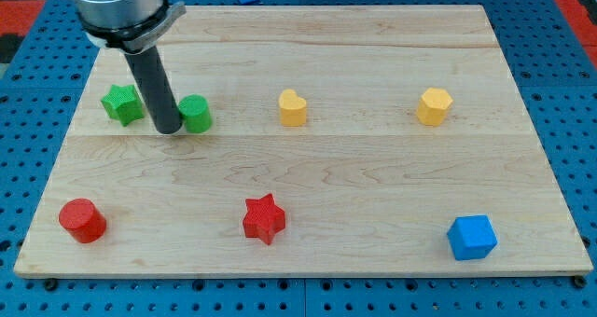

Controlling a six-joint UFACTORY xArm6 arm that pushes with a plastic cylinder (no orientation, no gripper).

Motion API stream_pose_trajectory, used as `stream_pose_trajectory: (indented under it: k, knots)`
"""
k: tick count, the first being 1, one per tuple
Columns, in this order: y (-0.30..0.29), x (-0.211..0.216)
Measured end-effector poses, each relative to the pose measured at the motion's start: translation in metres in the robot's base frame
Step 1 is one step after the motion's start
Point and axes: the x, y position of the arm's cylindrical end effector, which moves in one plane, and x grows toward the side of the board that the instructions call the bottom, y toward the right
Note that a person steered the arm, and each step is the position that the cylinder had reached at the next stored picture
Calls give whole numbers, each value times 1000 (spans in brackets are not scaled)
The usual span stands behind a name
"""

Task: Place the green star left to the green circle

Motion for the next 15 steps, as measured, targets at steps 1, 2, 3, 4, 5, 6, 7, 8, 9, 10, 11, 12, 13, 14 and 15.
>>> stream_pose_trajectory:
  k: [1,2,3,4,5,6,7,8,9,10,11,12,13,14,15]
  knots:
    - [44,-3]
    - [70,0]
    - [29,43]
    - [-42,49]
    - [-103,22]
    - [-106,-12]
    - [-54,-45]
    - [-29,-62]
    - [-69,-85]
    - [-49,-114]
    - [-13,-58]
    - [-40,-20]
    - [33,-8]
    - [11,-6]
    - [2,33]
